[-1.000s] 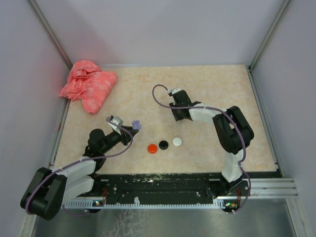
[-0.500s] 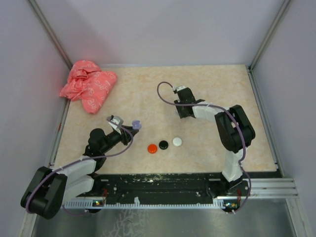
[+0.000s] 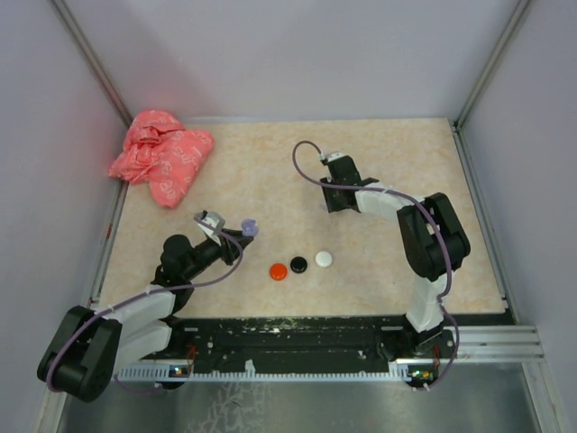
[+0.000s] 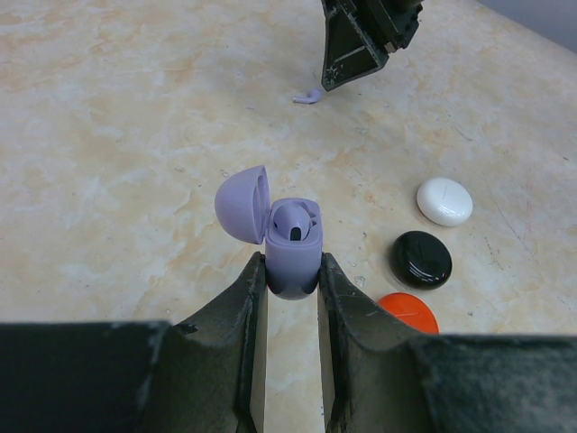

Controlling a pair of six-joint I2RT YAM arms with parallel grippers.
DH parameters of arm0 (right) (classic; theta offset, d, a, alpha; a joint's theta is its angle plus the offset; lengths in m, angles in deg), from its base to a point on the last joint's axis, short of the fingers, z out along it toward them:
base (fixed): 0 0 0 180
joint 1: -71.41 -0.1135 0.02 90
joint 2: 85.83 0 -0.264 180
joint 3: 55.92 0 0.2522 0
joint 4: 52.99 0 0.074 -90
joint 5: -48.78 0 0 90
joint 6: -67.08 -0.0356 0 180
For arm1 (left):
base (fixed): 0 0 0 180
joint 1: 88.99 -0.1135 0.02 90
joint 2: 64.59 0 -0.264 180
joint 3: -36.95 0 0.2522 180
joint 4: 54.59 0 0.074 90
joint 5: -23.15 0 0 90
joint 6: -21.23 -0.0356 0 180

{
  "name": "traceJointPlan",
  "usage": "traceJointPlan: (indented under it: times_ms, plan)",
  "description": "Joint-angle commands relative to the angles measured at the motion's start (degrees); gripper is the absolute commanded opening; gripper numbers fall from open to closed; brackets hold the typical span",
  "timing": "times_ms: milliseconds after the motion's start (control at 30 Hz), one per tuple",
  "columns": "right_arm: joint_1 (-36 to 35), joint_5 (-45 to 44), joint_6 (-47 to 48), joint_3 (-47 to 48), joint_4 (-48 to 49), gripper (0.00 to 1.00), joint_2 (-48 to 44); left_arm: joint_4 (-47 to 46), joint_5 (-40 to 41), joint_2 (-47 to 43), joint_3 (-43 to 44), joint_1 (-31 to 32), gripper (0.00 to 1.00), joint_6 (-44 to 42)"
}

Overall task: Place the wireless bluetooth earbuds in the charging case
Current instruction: Adjust the earbud at the center of the board.

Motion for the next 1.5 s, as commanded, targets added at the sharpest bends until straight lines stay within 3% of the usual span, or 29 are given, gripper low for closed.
traceJointPlan:
  times_ms: [0,467,1100,1467]
  plan:
    - [-0.09,2.86,-1.58,0.44,-1.40,0.39,-4.07,-1.25,-1.22,-0.77,1.00,-0.48,0.00,0.25]
    - [-1.20,2.03,-1.80,1.00,-1.26,0.39,-0.89,-0.68,-1.08,-1.24,1.08,-0.47,0.00,0.02]
    - [-0.08,-3.04,-0.58,9.37,0.04,0.38,7.08,-0.14,-0.72,-0.66,1.38,-0.55,0.00,-0.62]
    - [-0.06,2.04,-1.53,10.95,-2.35,0.38,2.69,-0.57,-1.22,-0.26,1.39,-0.67,0.00,-0.24]
